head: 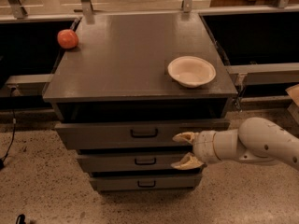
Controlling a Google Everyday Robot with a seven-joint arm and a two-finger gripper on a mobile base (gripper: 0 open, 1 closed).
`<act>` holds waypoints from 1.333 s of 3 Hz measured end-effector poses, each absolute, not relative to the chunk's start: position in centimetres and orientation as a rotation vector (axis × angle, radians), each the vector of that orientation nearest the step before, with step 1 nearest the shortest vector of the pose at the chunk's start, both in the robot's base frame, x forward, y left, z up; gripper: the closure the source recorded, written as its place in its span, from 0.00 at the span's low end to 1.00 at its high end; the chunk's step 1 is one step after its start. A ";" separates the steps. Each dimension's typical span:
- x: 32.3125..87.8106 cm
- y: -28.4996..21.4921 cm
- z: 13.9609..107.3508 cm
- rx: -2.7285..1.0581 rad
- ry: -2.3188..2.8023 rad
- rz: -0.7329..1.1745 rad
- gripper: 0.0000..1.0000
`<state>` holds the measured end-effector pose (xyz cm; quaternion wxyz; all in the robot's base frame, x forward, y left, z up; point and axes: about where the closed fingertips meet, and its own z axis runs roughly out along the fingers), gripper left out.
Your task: Close top drawer
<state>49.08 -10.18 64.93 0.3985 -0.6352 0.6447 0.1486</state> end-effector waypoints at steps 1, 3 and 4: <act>50.7 -9.6 64.7 -1.623 1.593 0.313 0.31; 51.5 -9.3 64.4 -1.637 1.582 0.253 0.00; 51.5 -9.3 64.4 -1.637 1.582 0.253 0.00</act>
Offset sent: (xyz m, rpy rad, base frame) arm 0.0360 0.0083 -0.0089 -0.0942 -0.1473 -0.0181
